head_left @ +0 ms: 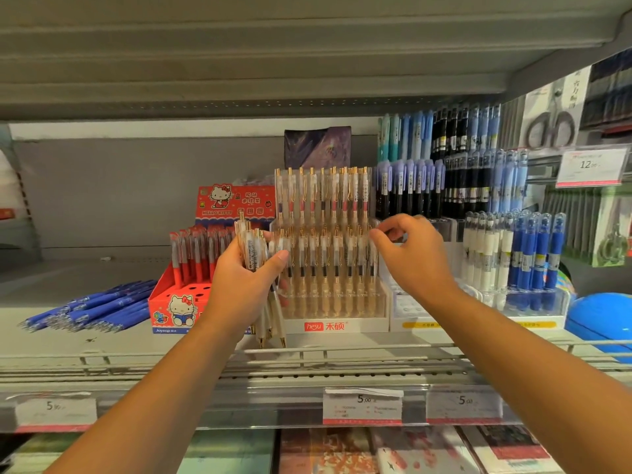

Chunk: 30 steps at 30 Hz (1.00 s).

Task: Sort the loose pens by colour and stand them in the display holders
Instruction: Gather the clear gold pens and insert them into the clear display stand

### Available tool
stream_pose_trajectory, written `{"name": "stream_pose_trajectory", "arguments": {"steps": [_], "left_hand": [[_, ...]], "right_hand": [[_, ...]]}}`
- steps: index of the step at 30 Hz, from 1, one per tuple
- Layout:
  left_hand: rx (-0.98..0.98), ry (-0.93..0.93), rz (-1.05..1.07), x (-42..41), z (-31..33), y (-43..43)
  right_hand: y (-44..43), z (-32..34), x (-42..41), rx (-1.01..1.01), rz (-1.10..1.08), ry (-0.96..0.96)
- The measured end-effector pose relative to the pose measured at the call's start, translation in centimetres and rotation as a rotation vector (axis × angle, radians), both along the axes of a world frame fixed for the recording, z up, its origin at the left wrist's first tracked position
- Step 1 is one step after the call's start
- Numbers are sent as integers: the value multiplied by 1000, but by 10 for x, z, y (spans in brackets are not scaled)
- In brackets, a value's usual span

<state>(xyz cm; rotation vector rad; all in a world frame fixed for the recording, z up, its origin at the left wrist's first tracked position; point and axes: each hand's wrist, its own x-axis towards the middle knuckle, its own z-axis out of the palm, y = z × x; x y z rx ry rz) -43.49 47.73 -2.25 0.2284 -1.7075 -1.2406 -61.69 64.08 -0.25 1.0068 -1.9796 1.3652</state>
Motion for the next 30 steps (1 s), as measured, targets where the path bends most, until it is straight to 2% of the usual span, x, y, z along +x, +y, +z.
{"name": "stream_pose_trajectory", "arguments": {"steps": [3,6,9,11,14,19,22,26,30], "left_hand": [[-2,-21,5,1,-1,-1],[0,-7,21,1,0,0],[6,31,-9,2,0,1],[13,50,-47,3,0,2],[-19,73,-59,4,0,1],[117,103,-161,7,2,1],[136,127,-171,7,2,0],[75,153,9,5,2,-4],[96,138,97,3,1,-10]], "right_hand": [[-3,4,15,-69,73,48],[-10,11,39,-41,279,43],[-25,17,63,118,495,-96],[-37,16,74,188,555,-166],[-50,14,83,163,633,-297],[-57,11,85,107,658,-352],[-57,13,85,103,674,-416],[-60,14,88,86,673,-478],[-61,20,89,-72,684,-478]]}}
